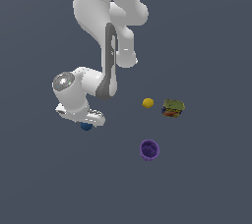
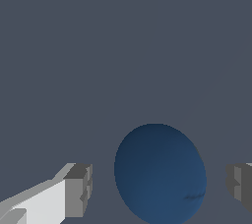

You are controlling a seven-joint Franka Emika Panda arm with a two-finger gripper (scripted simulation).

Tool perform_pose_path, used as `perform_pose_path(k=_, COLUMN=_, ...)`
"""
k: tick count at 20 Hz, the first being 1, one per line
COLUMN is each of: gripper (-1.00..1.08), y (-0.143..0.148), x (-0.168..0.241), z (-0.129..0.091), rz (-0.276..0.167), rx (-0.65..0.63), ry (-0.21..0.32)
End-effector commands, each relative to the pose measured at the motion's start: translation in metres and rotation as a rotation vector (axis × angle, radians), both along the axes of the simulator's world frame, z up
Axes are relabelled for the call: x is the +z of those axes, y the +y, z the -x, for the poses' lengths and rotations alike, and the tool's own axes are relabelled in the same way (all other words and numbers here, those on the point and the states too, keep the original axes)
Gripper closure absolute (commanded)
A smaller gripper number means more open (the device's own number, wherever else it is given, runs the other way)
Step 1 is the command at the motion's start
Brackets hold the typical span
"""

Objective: Pick up a designated object from a clutter of objects.

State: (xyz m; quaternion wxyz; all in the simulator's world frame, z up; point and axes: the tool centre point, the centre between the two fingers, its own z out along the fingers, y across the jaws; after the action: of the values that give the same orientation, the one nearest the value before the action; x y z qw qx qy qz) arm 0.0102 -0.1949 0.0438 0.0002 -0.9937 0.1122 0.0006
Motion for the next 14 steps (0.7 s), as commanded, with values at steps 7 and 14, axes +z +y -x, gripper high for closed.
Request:
perform_pose_path(k=7, gripper=1.08, y=-0.0006, x=-0.0128, z=-0.0009, rz=0.0, rx=0.0, ry=-0.001)
perform_pose_path(k=14, gripper=1.08, y=-0.0006, x=-0.0128, z=-0.0009, rz=0.0, rx=0.0, ry=-0.001)
